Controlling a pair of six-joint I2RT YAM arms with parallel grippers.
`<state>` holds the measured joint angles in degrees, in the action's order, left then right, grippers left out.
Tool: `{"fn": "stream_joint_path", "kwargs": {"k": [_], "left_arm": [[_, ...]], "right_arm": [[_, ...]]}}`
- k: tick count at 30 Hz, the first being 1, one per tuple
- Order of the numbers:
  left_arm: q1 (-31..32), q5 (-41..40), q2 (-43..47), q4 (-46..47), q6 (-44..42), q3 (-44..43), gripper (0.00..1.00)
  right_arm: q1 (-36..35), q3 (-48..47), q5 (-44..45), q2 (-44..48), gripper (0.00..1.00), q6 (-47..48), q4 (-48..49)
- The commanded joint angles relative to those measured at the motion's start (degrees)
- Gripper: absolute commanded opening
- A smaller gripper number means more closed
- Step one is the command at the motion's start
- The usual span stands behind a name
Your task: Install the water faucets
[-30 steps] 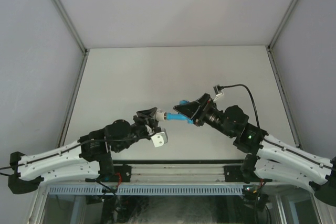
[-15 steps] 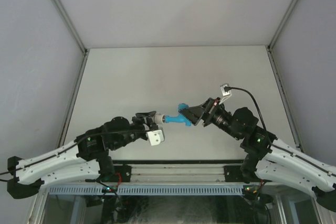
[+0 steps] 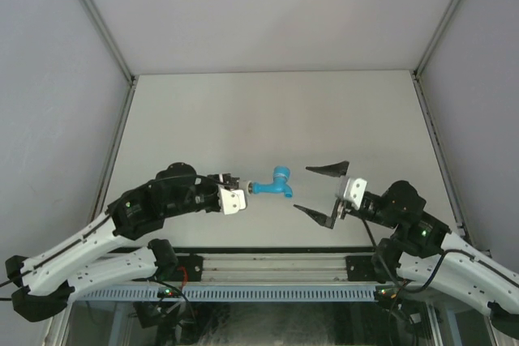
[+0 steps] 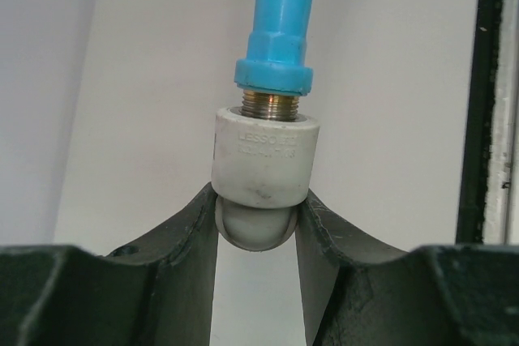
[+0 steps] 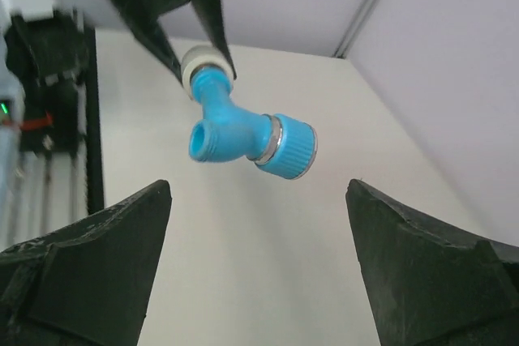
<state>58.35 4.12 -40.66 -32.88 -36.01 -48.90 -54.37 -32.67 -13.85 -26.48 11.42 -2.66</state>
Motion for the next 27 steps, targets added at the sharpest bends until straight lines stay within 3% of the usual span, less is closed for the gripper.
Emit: {"fn": "stream_joint_path", "kwargs": {"k": [1,6,9,12,15,19,21,25,27], "left_arm": [[-2.2,10.2,-1.3,-3.0,2.3,-5.7,0.00],[-2.6,12.6,-1.5,-4.0,2.0,-6.2,0.00],[-2.7,14.6,-2.7,-4.8,1.6,-7.1,0.00],[-2.8,14.9,-3.8,-5.0,1.6,-7.5,0.00],[-2.8,14.8,-3.6,-4.3,1.6,-7.1,0.00],[-2.8,14.1,-3.0,-3.7,1.7,-6.8,0.00],[-2.8,13.6,-2.8,-3.4,1.5,-6.7,0.00],[-2.8,12.6,-2.1,-2.9,1.2,-6.4,0.00],[-2.8,12.7,-1.5,-2.0,0.9,-5.6,0.00]], "right_arm": [[-2.6,0.2,-6.4,0.1,0.88,30.7,-5.8],[-5.4,-1.8,-2.9,-1.4,0.88,40.9,-6.5],[-6.3,-5.3,-2.6,-5.0,0.82,43.4,-8.3],[-7.9,-7.8,-5.3,-9.5,0.68,44.2,-9.7],[-9.5,-7.9,-5.3,-11.7,0.64,43.6,-8.5],[-9.8,-7.9,-7.9,-11.8,0.51,41.0,-8.0],[-9.8,-7.9,-9.3,-11.6,0.40,39.5,-7.5],[-9.8,-7.9,-9.2,-12.5,0.30,36.4,-6.9],[-9.9,-7.9,-9.0,-13.2,0.19,35.7,-7.0]]}}
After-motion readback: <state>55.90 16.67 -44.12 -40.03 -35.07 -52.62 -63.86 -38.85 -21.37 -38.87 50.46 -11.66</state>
